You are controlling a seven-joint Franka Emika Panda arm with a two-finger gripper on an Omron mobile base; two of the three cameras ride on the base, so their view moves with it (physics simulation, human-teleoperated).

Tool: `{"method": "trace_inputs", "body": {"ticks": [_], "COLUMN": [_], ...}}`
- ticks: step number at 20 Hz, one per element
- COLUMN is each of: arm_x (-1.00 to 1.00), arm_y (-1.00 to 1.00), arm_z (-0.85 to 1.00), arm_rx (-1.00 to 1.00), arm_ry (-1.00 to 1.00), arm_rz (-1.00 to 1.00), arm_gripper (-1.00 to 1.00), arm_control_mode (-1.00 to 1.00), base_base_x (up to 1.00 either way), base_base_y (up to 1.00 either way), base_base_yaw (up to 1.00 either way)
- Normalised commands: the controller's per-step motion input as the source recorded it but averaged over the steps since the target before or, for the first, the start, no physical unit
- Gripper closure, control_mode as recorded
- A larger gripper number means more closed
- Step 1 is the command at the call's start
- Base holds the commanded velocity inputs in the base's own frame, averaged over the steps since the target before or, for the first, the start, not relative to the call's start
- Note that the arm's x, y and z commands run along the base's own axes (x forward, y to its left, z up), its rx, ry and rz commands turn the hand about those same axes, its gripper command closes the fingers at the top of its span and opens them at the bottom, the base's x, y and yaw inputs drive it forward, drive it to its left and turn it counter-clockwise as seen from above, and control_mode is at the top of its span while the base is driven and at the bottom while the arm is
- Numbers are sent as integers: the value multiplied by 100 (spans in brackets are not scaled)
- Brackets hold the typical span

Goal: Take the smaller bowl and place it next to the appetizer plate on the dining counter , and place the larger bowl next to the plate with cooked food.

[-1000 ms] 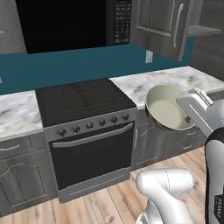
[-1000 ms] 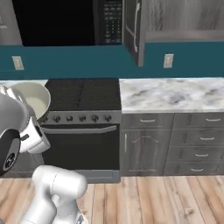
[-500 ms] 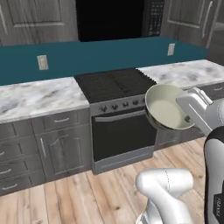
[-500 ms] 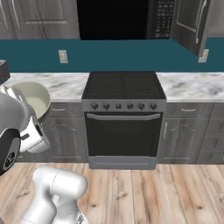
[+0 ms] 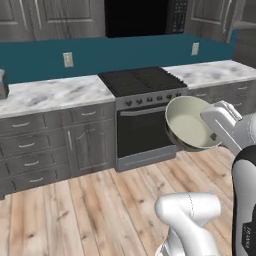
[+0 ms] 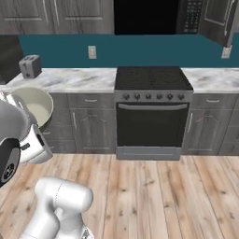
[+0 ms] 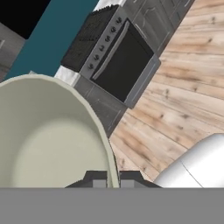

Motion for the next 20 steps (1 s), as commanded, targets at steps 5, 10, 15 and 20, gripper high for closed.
{"method": "trace_inputs", "body": {"ticks": [5,10,15,20], "arm_x": [0,0,0,0], "arm_y": [0,0,0,0], "arm_z": [0,0,0,0], "arm_rx": [0,0,0,0], "arm_ry": [0,0,0,0], "arm_rz": [0,0,0,0], "arm_gripper": [100,100,100,100], "arm_control_mode": [100,100,100,100], "base_base_x": [-100,-100,-100,-100], "base_base_y": [5,14,29,38], "base_base_yaw": [0,0,0,0]}}
